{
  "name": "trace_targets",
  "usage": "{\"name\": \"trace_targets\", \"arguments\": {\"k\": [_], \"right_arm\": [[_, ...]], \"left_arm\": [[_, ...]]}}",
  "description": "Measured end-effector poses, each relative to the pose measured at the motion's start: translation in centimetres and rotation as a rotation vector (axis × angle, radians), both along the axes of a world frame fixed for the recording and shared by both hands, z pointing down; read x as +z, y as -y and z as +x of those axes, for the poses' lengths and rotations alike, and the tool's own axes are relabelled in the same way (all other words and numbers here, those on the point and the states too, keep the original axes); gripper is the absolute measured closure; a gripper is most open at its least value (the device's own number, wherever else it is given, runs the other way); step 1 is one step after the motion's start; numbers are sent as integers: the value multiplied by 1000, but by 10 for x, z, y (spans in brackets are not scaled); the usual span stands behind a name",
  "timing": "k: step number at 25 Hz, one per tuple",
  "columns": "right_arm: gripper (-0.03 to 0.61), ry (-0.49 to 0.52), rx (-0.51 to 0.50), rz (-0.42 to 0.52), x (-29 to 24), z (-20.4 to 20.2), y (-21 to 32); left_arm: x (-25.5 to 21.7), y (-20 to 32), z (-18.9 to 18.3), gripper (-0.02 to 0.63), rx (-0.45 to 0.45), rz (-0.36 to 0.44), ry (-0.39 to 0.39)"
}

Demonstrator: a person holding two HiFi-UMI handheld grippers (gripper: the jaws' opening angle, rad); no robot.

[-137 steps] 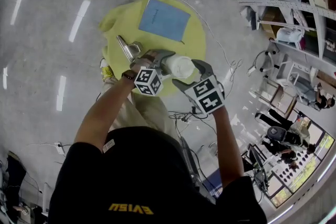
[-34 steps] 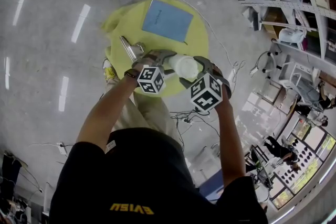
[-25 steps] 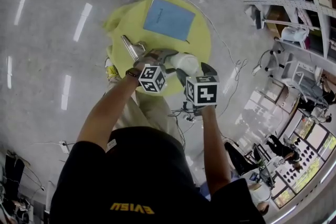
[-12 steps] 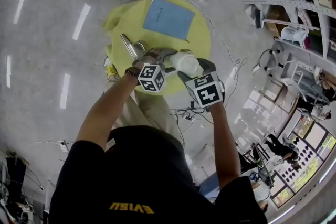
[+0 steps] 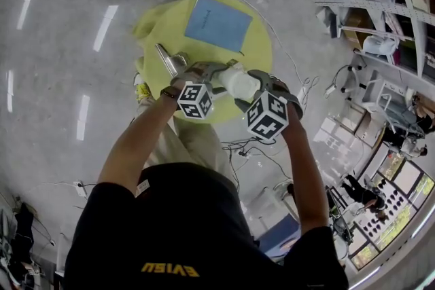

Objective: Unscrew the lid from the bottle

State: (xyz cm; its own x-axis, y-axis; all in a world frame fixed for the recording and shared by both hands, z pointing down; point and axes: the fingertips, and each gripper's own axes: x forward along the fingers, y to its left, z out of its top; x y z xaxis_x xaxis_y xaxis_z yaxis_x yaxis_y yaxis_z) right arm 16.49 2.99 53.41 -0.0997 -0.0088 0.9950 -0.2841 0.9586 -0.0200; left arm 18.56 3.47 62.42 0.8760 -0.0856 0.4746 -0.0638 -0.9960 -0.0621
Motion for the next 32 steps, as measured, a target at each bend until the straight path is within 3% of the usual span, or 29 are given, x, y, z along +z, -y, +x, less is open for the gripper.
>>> {"name": "trace_targets", "arguments": {"k": [8,15,17,18,22,25,28,32], "right_arm": [[221,-67,-316,-14,8,-3,-10],[219,-73,-301,-12,5,2,-6],[196,-88,-180,10,4,4,0],[173,-67,-69,17,1,3,4],[118,171,512,7,-20,-9,22],[110,216,822,52,-24,3,29],[115,132,954,99,-7,15,19],[153,127,964,131,3,15,12]], "left_arm": [[6,-3,-3,282,-7,4,3],[5,2,0,285,-9,0,16],[6,2,0,285,-12,-2,19],[8,2,-1,285,-11,-3,23],[12,1,-4,290,3,-1,46],[6,2,-1,291,6,0,51],[7,0,-3,293,3,-3,53],[8,-1,-5,295,5,-2,51]]}}
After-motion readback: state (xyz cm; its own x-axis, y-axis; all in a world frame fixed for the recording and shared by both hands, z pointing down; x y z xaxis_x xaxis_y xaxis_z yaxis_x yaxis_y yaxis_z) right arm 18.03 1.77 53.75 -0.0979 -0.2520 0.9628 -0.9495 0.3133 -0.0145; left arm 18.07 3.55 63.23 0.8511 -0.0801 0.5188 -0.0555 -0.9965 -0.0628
